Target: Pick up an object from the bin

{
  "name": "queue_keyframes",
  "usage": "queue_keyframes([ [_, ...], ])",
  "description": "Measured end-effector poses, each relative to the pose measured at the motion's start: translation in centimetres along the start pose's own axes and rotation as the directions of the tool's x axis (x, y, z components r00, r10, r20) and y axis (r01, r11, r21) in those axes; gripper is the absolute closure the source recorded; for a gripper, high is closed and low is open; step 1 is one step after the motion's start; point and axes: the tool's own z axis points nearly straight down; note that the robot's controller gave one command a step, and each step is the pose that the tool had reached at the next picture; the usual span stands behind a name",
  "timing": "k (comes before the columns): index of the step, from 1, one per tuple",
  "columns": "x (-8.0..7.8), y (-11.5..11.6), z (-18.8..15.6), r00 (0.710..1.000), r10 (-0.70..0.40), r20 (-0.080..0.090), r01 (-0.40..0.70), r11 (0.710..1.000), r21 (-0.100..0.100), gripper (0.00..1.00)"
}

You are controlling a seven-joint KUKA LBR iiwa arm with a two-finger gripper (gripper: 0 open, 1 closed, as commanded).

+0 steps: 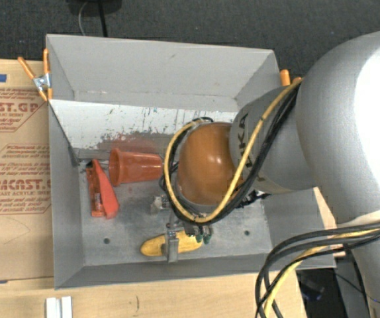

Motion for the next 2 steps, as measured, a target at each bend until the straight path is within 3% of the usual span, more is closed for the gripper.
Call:
queue_keyframes([
  [1,0.20,-7.24,1.10,0.999,-0.040,0.001,0.040,0.999,-0.001,1.00],
  [2,0.21,-7.23,1.10,0.999,-0.040,0.001,0.040,0.999,-0.002,1.00],
])
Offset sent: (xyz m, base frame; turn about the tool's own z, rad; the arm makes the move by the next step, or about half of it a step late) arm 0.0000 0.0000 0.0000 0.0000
